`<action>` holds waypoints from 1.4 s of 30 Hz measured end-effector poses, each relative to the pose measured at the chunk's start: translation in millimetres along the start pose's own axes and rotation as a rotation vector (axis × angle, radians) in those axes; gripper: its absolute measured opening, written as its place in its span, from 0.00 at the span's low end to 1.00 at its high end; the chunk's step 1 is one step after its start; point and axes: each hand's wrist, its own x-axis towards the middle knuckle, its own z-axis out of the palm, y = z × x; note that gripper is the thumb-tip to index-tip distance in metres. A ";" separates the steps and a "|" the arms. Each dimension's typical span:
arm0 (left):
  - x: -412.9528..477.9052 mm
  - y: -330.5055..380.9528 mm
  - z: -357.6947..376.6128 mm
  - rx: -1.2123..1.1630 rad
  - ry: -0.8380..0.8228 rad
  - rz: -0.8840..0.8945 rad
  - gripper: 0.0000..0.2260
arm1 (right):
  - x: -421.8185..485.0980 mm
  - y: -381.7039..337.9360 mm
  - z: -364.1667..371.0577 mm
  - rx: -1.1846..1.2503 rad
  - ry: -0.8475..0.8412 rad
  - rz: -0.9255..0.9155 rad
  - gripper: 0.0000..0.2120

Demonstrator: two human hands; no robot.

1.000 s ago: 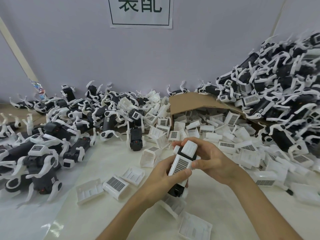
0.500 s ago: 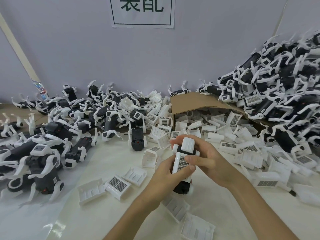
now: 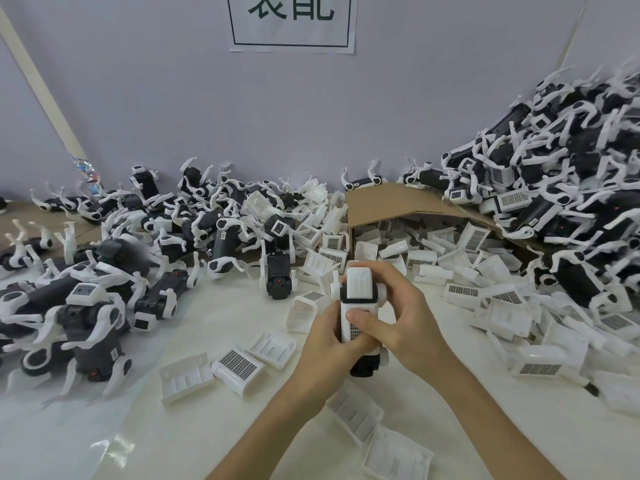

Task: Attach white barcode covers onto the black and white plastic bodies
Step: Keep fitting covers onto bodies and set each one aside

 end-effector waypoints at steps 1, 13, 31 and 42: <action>-0.4 0.0 -0.6 0.008 -0.002 0.006 0.16 | -0.1 0.0 0.0 0.002 -0.002 -0.008 0.23; -2.8 4.8 -4.2 0.033 -0.137 -0.039 0.12 | 1.7 -0.6 -3.0 0.096 0.059 0.072 0.19; -3.4 0.8 2.9 0.073 -0.013 -0.022 0.18 | 2.7 6.1 -6.5 0.166 0.083 0.105 0.15; 3.6 1.4 -7.6 0.149 0.110 -0.053 0.29 | 8.1 4.8 -33.6 0.118 -0.153 0.286 0.18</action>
